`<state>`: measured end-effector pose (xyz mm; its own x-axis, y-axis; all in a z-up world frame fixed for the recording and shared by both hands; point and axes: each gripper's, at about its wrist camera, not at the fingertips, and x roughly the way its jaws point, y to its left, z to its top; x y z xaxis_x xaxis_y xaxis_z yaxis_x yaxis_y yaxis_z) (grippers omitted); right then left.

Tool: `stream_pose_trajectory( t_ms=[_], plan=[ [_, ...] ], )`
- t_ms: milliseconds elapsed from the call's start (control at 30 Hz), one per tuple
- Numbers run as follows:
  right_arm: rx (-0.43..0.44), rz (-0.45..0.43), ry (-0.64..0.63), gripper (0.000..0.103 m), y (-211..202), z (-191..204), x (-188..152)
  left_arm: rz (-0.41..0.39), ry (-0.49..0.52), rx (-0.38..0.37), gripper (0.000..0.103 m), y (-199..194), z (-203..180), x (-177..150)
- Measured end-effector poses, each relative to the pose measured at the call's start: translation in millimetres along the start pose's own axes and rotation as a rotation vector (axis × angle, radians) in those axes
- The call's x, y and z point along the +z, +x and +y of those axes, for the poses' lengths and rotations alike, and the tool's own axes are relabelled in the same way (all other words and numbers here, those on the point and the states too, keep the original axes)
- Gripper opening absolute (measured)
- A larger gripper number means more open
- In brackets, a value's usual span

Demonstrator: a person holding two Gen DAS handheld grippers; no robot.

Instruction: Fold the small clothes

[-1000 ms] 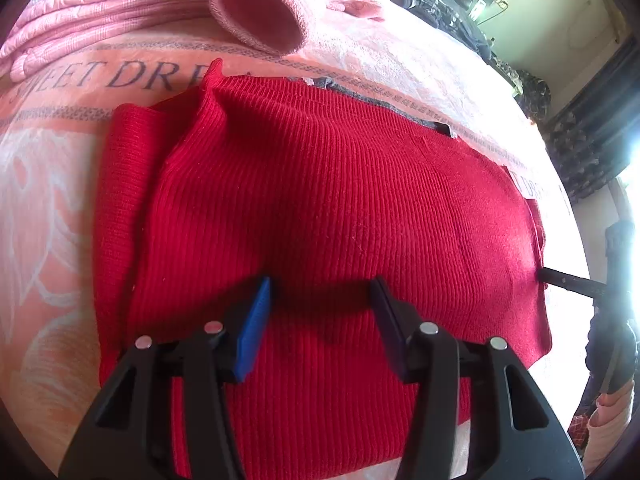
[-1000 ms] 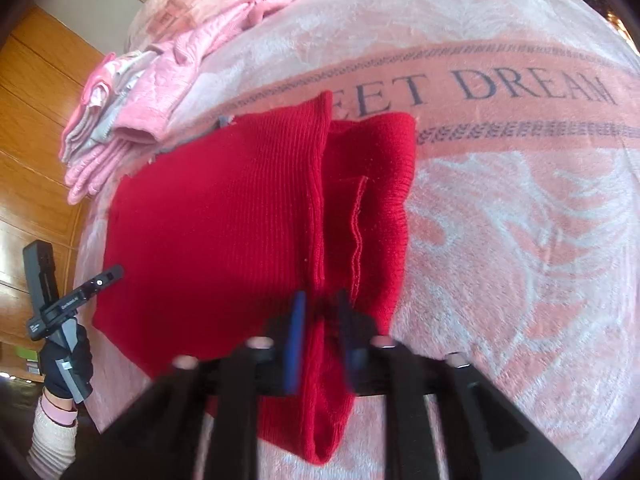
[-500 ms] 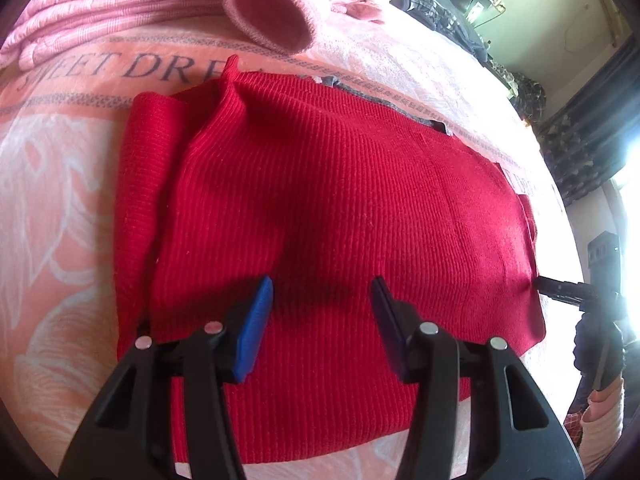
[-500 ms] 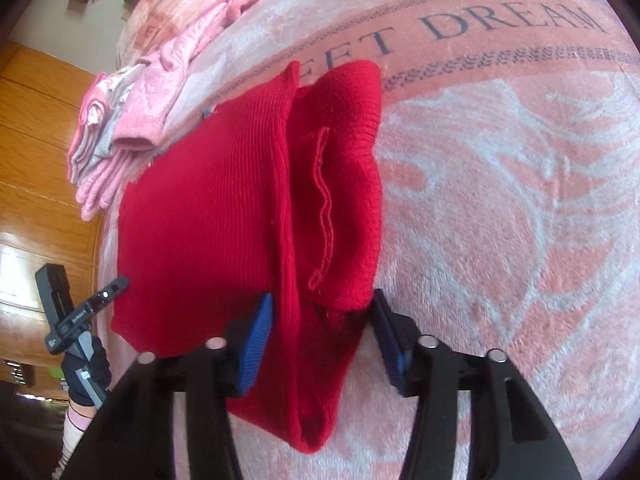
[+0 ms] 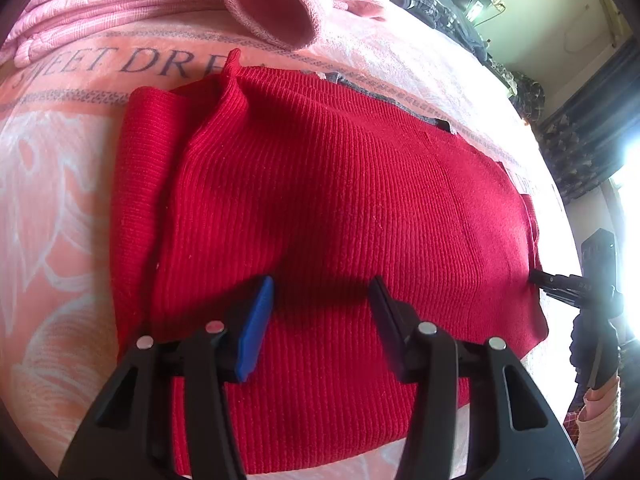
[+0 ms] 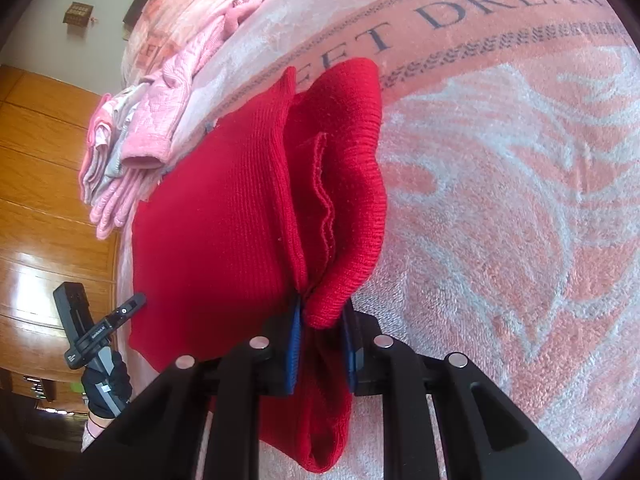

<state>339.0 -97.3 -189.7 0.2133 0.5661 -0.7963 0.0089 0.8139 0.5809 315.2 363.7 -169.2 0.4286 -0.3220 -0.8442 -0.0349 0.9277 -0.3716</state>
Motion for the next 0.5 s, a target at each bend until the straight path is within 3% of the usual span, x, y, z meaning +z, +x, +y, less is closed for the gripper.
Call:
stream_pose_trajectory(
  t_ms=[200, 367, 500],
  plan=[
    [-0.016, -0.015, 0.015, 0.015, -11.3, 15.1, -0.1, -0.001, -0.024, -0.024, 0.049, -2.2, 1.8, 2.1],
    [0.015, -0.079, -0.090, 0.015, -40.2, 80.8, 11.0, -0.009, -0.031, -0.058, 0.047, -15.3, 11.6, 0.9],
    [0.008, -0.067, -0.191, 0.015, -31.9, 145.3, 20.7, 0.007, -0.045, -0.083, 0.046, -16.1, 23.2, -2.0]
  ],
)
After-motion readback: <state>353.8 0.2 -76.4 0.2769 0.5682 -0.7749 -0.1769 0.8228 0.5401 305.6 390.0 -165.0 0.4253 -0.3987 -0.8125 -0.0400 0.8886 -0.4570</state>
